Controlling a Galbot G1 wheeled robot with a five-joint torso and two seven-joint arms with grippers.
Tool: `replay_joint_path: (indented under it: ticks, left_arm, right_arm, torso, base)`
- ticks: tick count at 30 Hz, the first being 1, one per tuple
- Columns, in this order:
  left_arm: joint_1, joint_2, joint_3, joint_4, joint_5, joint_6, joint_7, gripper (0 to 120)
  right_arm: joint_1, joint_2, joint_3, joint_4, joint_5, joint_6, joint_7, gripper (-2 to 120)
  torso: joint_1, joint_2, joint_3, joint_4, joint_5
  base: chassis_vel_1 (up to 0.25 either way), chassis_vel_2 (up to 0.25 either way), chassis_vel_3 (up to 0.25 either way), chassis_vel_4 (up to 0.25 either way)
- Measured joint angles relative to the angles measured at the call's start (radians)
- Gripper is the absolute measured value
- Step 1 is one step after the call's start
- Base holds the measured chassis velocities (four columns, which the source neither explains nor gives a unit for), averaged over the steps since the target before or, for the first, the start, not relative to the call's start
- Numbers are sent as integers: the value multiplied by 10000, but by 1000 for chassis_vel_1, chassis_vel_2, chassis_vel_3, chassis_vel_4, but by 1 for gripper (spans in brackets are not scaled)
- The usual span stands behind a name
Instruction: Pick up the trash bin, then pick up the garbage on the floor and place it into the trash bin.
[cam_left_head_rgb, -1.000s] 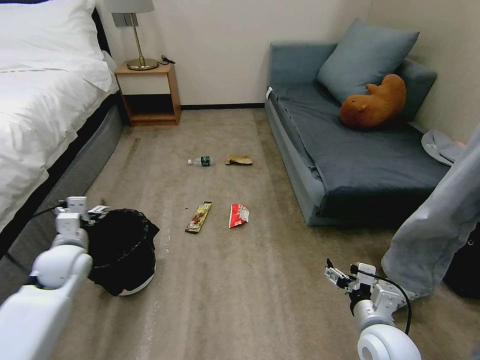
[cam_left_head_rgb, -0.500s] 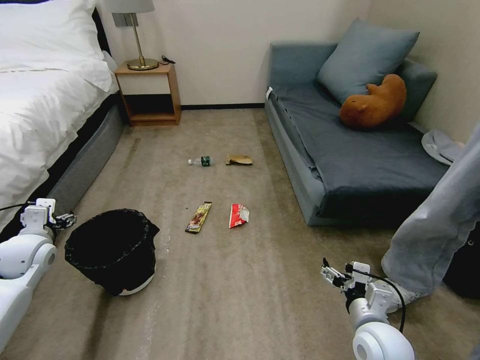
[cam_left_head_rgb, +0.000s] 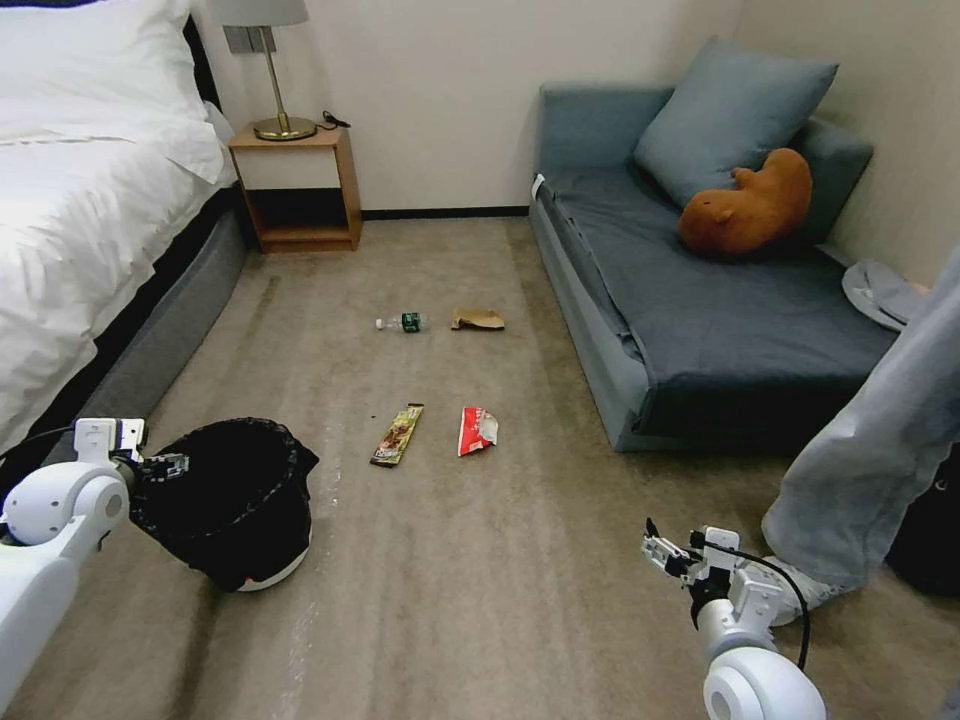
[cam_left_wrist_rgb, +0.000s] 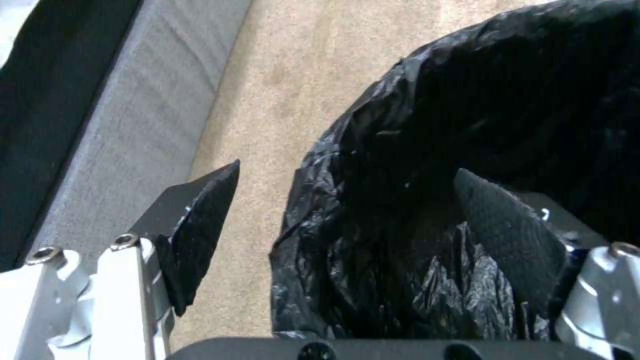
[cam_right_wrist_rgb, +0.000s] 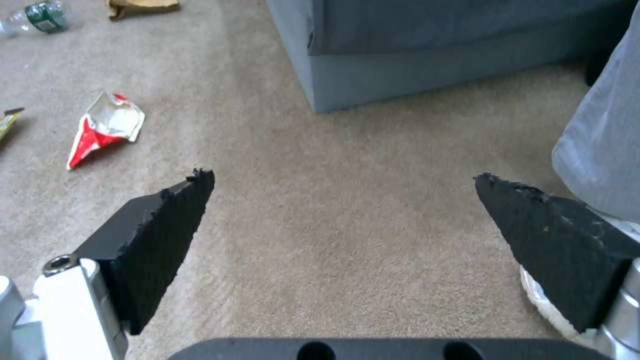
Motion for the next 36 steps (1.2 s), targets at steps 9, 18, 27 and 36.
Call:
replay_joint_path:
  ticks: [9, 18, 27, 36]
  left_arm:
    - [-614, -58, 398, 940, 57, 6, 115, 81]
    - [-990, -512, 662, 1778, 570, -20, 329, 51]
    - [-966, -587, 674, 1900, 781, -190, 686, 19]
    - [-843, -601, 578, 1866, 942, -540, 828, 11]
  right_arm:
    - [95, 145, -43, -165, -150, 0, 4, 100]
    - [134, 184, -119, -278, -247, 7, -3, 100]
    - [168, 181, -174, -339, -247, 16, 0, 100]
    - [108, 189, -189, -362, -250, 16, 16, 100]
  torso:
    - [0, 0, 0, 0, 0]
    - [0, 0, 0, 0, 0]
    - [0, 1, -1, 0, 3]
    - [0, 3, -1, 0, 2]
  base:
    - [0, 0, 0, 0]
    - [0, 0, 0, 0]
    - [0, 0, 0, 0]
    - [0, 0, 0, 0]
